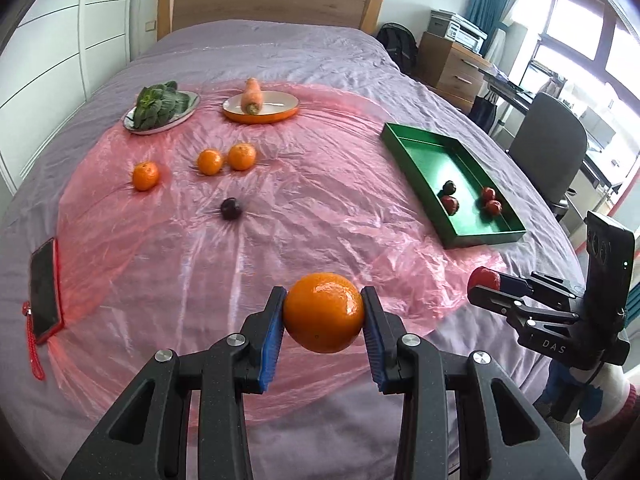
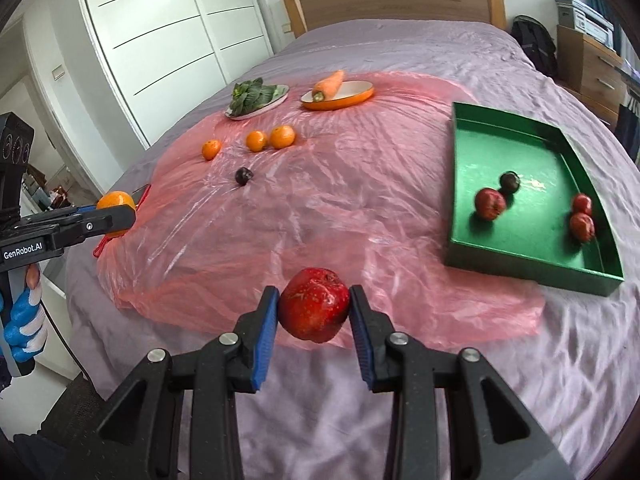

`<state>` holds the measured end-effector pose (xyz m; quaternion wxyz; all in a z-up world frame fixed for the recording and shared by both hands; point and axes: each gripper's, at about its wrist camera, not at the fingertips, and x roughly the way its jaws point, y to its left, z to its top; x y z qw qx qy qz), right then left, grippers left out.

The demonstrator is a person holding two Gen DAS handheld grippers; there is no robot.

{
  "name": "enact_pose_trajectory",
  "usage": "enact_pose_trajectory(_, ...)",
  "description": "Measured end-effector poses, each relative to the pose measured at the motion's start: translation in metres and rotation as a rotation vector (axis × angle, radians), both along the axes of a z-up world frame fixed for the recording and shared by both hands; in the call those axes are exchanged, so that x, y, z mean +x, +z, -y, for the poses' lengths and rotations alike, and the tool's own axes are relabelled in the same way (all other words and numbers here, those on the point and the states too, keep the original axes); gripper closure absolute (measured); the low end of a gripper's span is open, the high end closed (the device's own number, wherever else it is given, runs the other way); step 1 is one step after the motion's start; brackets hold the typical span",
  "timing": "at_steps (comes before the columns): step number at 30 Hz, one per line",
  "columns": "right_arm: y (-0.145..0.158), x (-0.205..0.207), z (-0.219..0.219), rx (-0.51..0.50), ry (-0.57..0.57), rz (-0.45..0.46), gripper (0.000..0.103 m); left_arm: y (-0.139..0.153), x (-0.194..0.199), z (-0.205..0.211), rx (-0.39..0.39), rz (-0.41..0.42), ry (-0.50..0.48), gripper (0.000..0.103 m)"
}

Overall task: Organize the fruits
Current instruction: 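Lift the orange and apple and carry both over the green tray, then lower the fruits into the tray and open both grippers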

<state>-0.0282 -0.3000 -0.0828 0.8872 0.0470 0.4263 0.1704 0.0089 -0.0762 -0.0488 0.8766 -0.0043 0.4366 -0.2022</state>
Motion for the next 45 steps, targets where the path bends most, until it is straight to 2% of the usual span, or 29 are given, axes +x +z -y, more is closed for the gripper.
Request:
enact_pose_trajectory(9,-0.003,0.012,0.097,0.001,-0.145,0.016,0.040,0.002,0.026,0.099,0.009,-0.019,-0.126,0.071)
enact_pose_trajectory(19,-0.009,0.088,0.174,-0.034,-0.234,0.019,0.039,-0.006,0.105,0.203,0.016,-0.025,-0.202,0.071)
enact_pose_trajectory(31,-0.033,0.190,0.212,-0.123,-0.248,-0.052,0.039,-0.056,0.199,0.260,0.070,-0.083,-0.175,0.071)
enact_pose_trajectory(36,-0.052,0.213,0.218,-0.132,-0.257,-0.103,0.039,-0.070,0.213,0.275,0.092,-0.089,-0.192,0.071)
enact_pose_trajectory(39,-0.053,0.216,0.218,-0.131,-0.252,-0.105,0.039,-0.073,0.215,0.282,0.099,-0.074,-0.201,0.071)
enact_pose_trajectory(42,-0.054,0.216,0.217,-0.138,-0.247,-0.103,0.039,-0.079,0.216,0.287,0.091,-0.099,-0.209,0.071)
enact_pose_trajectory(45,-0.056,0.216,0.217,-0.145,-0.244,-0.107,0.039,-0.081,0.210,0.292,0.127,-0.066,-0.216,0.070)
